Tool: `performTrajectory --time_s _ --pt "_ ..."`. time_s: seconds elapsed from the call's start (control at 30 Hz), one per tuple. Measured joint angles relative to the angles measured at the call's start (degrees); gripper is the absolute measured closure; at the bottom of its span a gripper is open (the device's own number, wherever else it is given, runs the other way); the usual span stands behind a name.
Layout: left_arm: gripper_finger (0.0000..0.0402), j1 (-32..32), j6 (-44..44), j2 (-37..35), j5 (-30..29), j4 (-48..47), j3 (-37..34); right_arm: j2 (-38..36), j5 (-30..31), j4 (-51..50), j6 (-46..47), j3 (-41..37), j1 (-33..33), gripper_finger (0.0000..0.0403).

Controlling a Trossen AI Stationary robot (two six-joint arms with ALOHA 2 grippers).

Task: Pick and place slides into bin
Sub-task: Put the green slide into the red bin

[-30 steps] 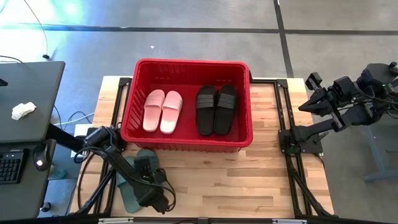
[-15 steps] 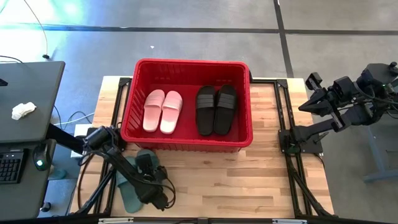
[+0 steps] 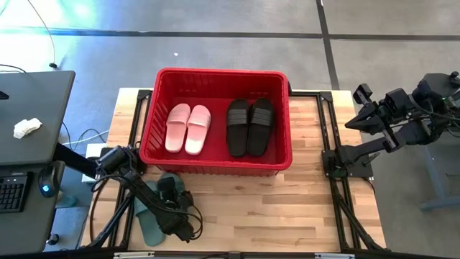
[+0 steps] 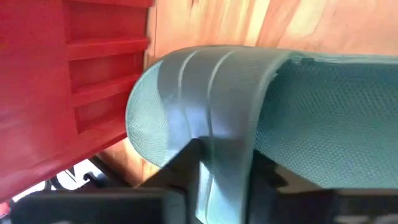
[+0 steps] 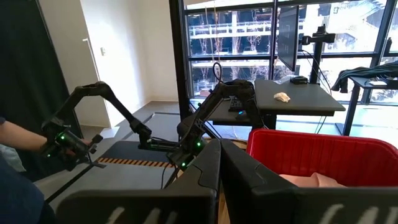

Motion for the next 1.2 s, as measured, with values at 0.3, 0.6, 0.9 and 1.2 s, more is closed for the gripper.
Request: performTrajectory --time_s 0.3,0.6,0.9,1.2 --pt "0.0387 -0.04 -1.2 0.03 -0.6 1.7 2.27 0.0 0.0 0.01 0.0 0.0 0.0 0.0402" --pt "0.0398 -0.04 2.55 0.11 -3.2 -4.15 16.45 0.0 0.0 0.0 0.0 0.0 0.0 0.0402" --pt "0.0399 -0.07 21.06 0.11 -5.87 -6.02 42.63 0.0 -0.01 0.0 0.0 0.0 -0.01 0.0402" --pt "0.04 0.85 32.67 -7.85 -20.83 5.69 52.58 -0.02 0.0 0.0 0.0 0.0 -0.01 0.0402"
